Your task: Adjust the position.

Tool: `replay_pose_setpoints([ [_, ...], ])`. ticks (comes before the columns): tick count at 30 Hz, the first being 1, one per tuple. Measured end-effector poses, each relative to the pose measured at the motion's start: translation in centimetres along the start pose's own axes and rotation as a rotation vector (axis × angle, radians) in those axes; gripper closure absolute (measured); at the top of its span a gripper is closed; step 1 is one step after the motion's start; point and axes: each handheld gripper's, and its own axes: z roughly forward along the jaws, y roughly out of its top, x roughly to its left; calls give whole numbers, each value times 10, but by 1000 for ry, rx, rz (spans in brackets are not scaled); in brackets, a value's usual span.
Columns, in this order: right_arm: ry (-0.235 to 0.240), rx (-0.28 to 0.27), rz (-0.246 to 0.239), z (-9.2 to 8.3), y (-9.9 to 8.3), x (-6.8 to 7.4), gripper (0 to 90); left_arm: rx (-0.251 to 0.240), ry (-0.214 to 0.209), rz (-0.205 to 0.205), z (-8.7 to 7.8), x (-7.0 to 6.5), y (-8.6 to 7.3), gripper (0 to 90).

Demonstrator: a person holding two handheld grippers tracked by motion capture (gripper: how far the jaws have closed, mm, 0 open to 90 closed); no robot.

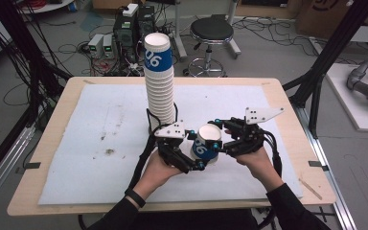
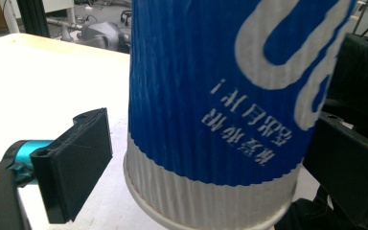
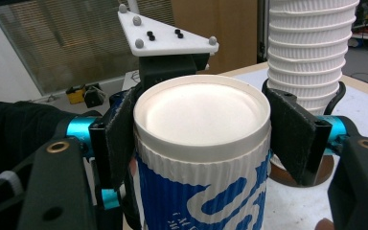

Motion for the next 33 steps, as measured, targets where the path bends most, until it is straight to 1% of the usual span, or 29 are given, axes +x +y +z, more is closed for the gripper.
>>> replay_pose_setpoints([
  [2,3,-1,4,0,0,0,304,3,-2,-4,1,0,0,59],
  [5,7,-2,3,1,0,0,304,4,-13,3,1,0,0,74],
  [6,10,2,5,2,0,0,304,1,-17,6,1,0,0,100],
  [10,8,4,3,3,-1,0,305,5,-23,15,0,0,0,148],
  [21,8,9,10,3,-1,0,301,13,-23,19,-2,0,0,172],
  [24,-4,22,10,2,1,-1,231,28,-17,27,-2,-1,0,177],
  [25,-1,29,16,1,2,-1,216,32,-22,24,-2,-1,0,180],
  [26,-2,35,15,1,2,-1,216,32,-24,23,-1,-1,0,182],
  [28,-4,43,10,0,4,-1,209,50,-25,32,-2,0,1,185],
  [29,-4,45,10,-1,5,-1,206,63,-23,28,-1,-1,1,186],
  [30,-4,45,10,-1,5,-1,206,63,-23,28,-1,-1,1,186],
  [31,-10,56,11,-3,7,-1,197,73,-27,36,-1,-1,1,186],
  [32,-11,57,9,-5,9,0,196,80,-25,38,-1,-1,1,187],
  [33,-9,59,6,-6,10,0,197,96,-25,46,-1,-1,2,188],
])
